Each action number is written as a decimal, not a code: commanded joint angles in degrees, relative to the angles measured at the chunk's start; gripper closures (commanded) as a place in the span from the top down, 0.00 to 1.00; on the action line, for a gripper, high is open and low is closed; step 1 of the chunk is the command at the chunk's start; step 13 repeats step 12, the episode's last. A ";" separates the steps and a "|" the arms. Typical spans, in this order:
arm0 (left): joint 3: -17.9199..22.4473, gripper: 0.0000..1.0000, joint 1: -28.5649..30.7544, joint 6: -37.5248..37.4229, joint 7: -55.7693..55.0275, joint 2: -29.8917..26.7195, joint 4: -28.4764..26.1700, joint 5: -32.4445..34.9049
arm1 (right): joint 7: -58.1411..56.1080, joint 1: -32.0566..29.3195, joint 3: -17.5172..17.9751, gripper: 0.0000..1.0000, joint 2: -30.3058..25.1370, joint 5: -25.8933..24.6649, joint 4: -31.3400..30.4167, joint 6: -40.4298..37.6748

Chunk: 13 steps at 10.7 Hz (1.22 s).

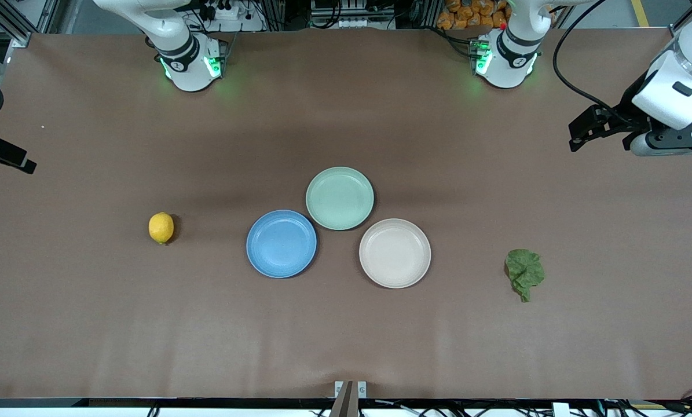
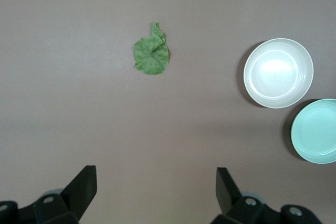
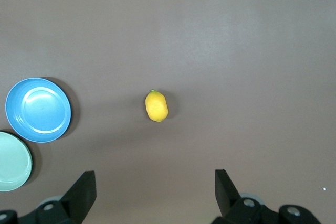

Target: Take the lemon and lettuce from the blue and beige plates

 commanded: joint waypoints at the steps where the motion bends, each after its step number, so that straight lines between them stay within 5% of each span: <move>1: 0.01 1.00 0.21 -1.21 1.24 0.58 1.46 -0.70 | 0.97 0.10 0.11 1.00 0.19 0.57 0.52 -0.36; 13: 0.01 1.00 0.30 -1.21 1.32 0.66 1.46 -0.79 | 0.17 0.98 0.20 1.00 0.19 -0.04 0.52 0.26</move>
